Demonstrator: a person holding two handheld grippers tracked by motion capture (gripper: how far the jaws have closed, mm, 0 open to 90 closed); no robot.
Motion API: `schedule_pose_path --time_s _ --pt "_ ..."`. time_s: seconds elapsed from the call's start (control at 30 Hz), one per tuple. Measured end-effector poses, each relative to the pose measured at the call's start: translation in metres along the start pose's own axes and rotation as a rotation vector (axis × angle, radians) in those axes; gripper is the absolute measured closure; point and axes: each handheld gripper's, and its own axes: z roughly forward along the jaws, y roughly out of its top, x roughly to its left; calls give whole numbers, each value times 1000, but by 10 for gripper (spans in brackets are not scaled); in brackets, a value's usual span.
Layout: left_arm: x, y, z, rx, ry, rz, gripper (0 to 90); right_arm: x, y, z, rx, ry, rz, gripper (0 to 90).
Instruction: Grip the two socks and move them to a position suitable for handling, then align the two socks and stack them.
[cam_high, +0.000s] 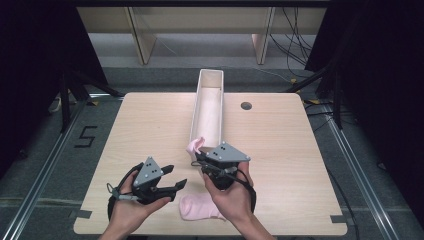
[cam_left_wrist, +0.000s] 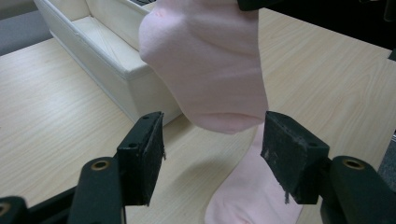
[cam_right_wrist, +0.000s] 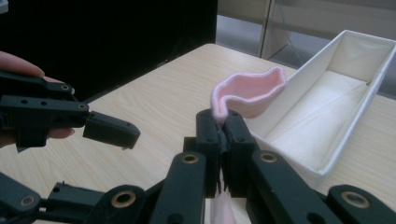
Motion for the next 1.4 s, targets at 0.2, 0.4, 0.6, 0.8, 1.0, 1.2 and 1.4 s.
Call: schedule_pose_path --time_s 0.2,0.4,0.6,0.8,1.0,1.2,1.4 --pt "-9 -7 2 16 -18 -17 348 3 3 2 -14 8 -6 869" --pt "-25 -15 12 13 -24 -32 296 4 7 4 -23 -5 -5 869" --pt "-41 -18 33 34 -1 -61 278 6 8 3 -23 -12 -1 868" --pt "-48 -16 52 34 40 -77 276 8 4 5 -23 -12 12 868" --pt "-43 -20 64 35 84 -90 311 10 2 5 -13 -27 10 868" --pt "-38 -23 72 20 94 -90 370 12 4 6 -30 -13 16 868" --pt "-43 -20 71 29 109 -114 386 13 4 7 -26 -24 18 867"
